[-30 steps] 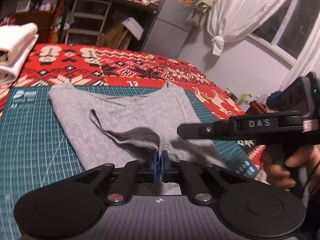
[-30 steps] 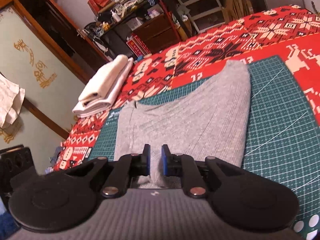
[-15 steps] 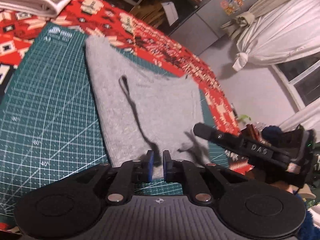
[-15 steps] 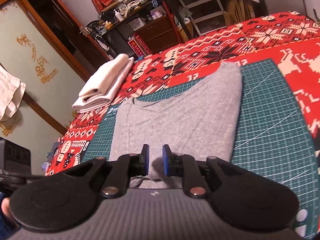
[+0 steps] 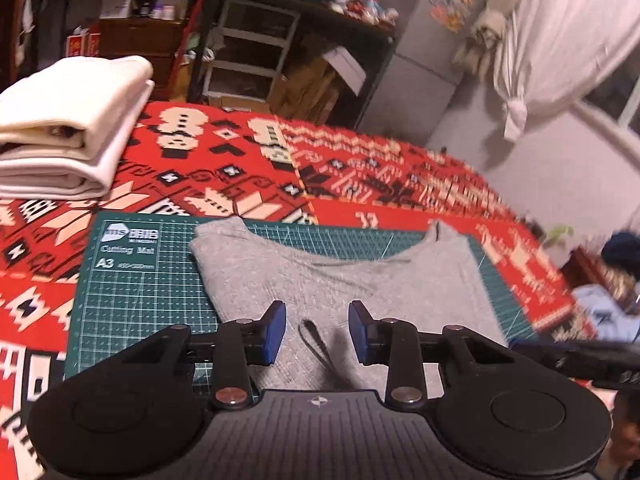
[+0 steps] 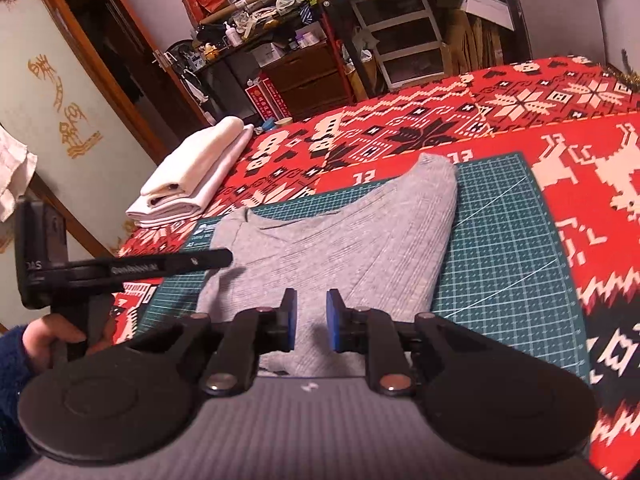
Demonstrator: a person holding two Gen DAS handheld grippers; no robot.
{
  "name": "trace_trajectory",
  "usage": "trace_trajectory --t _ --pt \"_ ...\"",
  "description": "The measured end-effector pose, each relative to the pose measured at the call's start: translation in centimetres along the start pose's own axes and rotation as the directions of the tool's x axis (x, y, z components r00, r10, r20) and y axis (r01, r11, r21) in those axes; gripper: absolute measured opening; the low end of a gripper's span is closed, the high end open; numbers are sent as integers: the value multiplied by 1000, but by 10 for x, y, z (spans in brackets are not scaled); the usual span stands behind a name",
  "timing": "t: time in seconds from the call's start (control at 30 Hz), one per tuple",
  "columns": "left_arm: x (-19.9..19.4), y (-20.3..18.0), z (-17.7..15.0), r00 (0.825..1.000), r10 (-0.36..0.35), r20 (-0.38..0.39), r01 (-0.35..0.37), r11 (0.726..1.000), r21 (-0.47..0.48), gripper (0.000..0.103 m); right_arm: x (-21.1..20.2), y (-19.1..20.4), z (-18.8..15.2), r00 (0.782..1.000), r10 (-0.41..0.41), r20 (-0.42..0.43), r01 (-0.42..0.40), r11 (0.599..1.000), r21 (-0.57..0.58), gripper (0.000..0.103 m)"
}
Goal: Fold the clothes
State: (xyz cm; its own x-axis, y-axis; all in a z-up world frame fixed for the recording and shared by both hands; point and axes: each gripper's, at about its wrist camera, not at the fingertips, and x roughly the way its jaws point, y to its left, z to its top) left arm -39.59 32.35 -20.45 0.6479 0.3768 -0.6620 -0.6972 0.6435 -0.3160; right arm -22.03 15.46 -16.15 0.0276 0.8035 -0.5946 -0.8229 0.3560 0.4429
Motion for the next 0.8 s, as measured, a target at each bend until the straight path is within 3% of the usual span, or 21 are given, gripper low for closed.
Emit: trace_trajectory --t 0.07,0.1,0.3,0.4,0.57,0.8 --pt "5 -2 -2 999 -4 -32 5 1000 9 7 0 -2 2 1000 -10 1 10 1000 5 19" --pt "4 -3 -4 999 -1 -36 2 1000 17 5 1 -3 4 1000 -14 2 14 1000 6 19" --pt "-18 -17 -6 998 50 41 -53 995 88 4 13 -12 26 994 -98 41 100 994 -36 19" --pt "-24 -15 0 995 75 63 -81 992 94 4 27 -20 41 985 -159 61 163 985 -57 13" --pt "-18 -1 -1 997 76 19 -77 996 41 4 58 -31 63 969 -238 64 243 966 -89 12" --pt "-5 12 -8 999 39 -19 -40 998 -41 4 84 -55 76 960 -277 43 279 957 -73 11"
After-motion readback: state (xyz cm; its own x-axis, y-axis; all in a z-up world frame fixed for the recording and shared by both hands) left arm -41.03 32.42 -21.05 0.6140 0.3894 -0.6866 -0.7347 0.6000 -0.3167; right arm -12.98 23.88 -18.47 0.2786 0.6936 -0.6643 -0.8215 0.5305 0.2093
